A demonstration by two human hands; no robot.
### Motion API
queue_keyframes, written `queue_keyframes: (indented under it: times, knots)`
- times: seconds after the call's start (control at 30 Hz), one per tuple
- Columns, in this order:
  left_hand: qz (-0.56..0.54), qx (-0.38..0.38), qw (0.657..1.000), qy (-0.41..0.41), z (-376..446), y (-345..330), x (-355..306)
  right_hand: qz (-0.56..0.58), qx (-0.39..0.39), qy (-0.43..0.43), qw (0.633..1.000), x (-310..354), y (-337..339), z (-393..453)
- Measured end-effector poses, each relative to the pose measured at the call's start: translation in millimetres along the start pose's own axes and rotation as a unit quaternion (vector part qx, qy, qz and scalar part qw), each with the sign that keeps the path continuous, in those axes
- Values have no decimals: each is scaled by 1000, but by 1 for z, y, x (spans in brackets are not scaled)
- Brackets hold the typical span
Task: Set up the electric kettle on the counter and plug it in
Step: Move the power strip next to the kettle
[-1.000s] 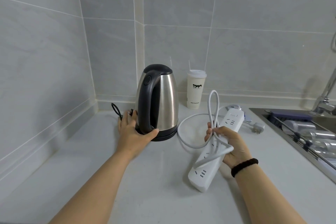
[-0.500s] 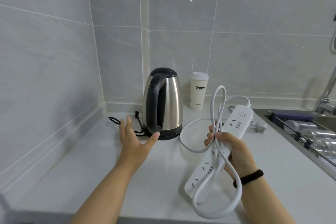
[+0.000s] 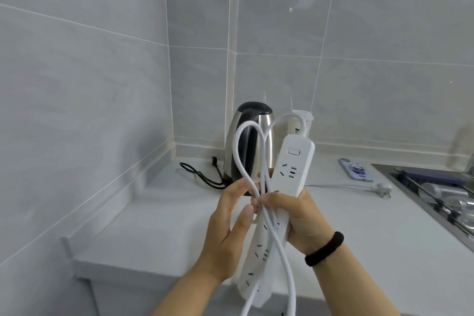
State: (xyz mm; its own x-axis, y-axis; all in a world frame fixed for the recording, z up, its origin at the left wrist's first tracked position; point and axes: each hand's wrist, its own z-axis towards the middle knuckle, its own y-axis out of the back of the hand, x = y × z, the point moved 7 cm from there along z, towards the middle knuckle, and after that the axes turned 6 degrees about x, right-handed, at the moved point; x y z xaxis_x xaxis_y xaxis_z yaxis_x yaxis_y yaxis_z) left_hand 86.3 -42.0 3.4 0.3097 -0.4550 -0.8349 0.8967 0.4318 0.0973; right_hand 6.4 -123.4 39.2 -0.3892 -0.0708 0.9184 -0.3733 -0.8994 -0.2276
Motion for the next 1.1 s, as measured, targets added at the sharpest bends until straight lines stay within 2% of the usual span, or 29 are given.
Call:
queue_keyframes:
  times: [0.27, 0.53, 0.8, 0.97, 1.1]
  knots:
    - [-78, -15, 997, 10, -11, 34, -20, -50, 69, -4, 996, -3, -67, 29]
    - [-48, 9, 996, 72, -22, 80, -30, -71, 92, -2, 993, -10, -110, 59]
    - [83, -18, 978, 188, -36, 133, -49, 48, 131, -25, 990, -26, -146, 90]
    - [78, -21, 969, 235, -41, 158, -48, 121, 133, -50, 982, -40, -158, 109]
    - [120, -10, 962, 244, -49, 169, -41, 136, 115, -60, 982, -46, -160, 121]
